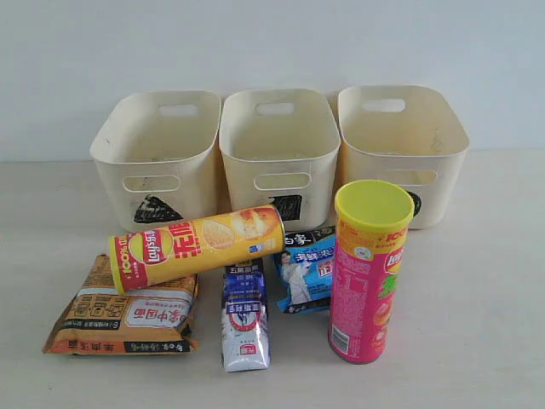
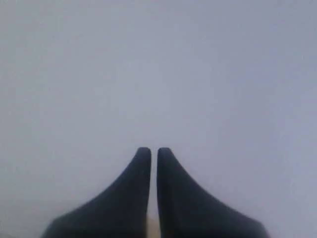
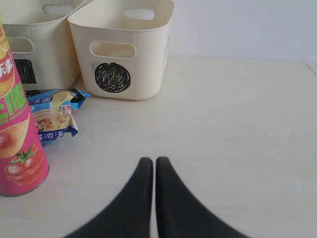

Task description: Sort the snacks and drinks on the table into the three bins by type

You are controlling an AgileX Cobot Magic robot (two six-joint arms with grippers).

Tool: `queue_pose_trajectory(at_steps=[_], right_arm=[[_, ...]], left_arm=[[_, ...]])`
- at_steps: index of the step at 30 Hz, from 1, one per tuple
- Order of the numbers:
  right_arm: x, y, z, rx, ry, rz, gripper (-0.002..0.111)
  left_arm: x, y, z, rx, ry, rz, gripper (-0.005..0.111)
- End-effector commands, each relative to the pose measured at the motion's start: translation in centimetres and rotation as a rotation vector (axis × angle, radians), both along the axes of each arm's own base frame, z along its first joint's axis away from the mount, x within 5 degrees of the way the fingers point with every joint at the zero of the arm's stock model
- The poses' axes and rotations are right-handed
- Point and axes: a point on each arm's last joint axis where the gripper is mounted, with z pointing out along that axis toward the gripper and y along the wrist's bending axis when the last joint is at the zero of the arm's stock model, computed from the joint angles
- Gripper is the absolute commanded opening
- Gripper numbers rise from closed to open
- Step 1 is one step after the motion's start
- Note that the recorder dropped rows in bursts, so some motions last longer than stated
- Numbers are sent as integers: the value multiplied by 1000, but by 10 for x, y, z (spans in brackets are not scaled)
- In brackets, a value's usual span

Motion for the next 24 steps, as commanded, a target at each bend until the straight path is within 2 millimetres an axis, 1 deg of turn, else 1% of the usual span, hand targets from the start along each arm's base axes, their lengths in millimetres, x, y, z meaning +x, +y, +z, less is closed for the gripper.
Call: queue_pose_trajectory(at_steps=[1, 3, 6, 8, 10, 13, 16, 18, 19, 21, 24], right_arm=[[0, 0, -1, -5, -9, -1, 0], [0, 0, -1, -5, -9, -1, 0], [0, 0, -1, -3, -8, -1, 0], [0, 0, -1, -3, -8, -1, 0], [0, 0, -1, -3, -8, -1, 0], [0, 0, -1, -4, -9, -1, 0], [0, 0, -1, -4, -9, -1, 0], [0, 0, -1, -1, -8, -2, 0], [0, 0, -1, 1, -8, -2, 0], [0, 0, -1, 1, -8, -2, 0], [0, 0, -1, 1, -8, -2, 0]], left_arm=[[-6, -1, 29, -36, -38, -35, 4], [-3, -2, 43, 4, 1, -30, 4], [8, -4, 65, 70, 73, -17, 4], [19, -5, 81, 101, 133, -9, 4], [31, -6, 96, 167, 206, 12, 4], [54, -5, 111, 259, 373, 53, 4], [76, -3, 116, 393, 532, 93, 4], [90, -3, 117, 466, 629, 95, 4], [98, -4, 114, 529, 702, 82, 4], [108, -8, 112, 602, 787, 29, 4], [127, -20, 106, 712, 898, -135, 4]])
